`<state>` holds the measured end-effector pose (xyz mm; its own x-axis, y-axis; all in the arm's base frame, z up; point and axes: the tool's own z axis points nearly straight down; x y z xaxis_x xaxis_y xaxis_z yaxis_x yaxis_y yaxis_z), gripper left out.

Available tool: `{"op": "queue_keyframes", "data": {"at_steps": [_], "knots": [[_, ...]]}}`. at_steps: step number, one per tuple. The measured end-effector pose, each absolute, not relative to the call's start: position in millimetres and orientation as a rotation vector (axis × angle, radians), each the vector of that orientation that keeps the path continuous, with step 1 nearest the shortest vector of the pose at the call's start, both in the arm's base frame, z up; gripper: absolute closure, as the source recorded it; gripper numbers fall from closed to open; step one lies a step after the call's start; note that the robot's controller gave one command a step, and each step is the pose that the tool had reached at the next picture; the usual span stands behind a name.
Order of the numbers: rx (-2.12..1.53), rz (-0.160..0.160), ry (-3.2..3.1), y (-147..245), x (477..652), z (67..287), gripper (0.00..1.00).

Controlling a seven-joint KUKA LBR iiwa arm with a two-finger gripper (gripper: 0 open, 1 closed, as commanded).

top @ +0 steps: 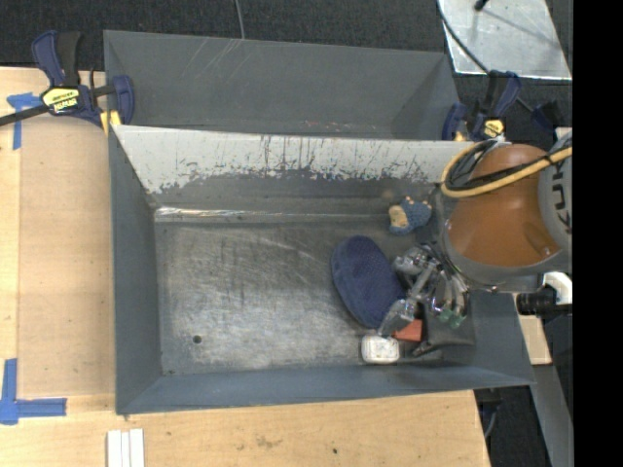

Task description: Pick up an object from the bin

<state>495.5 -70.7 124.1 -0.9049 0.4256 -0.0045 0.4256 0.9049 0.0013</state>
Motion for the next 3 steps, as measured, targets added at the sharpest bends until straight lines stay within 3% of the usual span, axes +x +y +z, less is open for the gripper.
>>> {"op": "queue_keyframes", "data": {"at_steps": [2, 3], "knots": [[0.460, 0.044, 3.065, -90, 498.5, 82, 0.00], [0.464, 0.042, 3.059, -91, 499.3, 81, 1.00]]}}
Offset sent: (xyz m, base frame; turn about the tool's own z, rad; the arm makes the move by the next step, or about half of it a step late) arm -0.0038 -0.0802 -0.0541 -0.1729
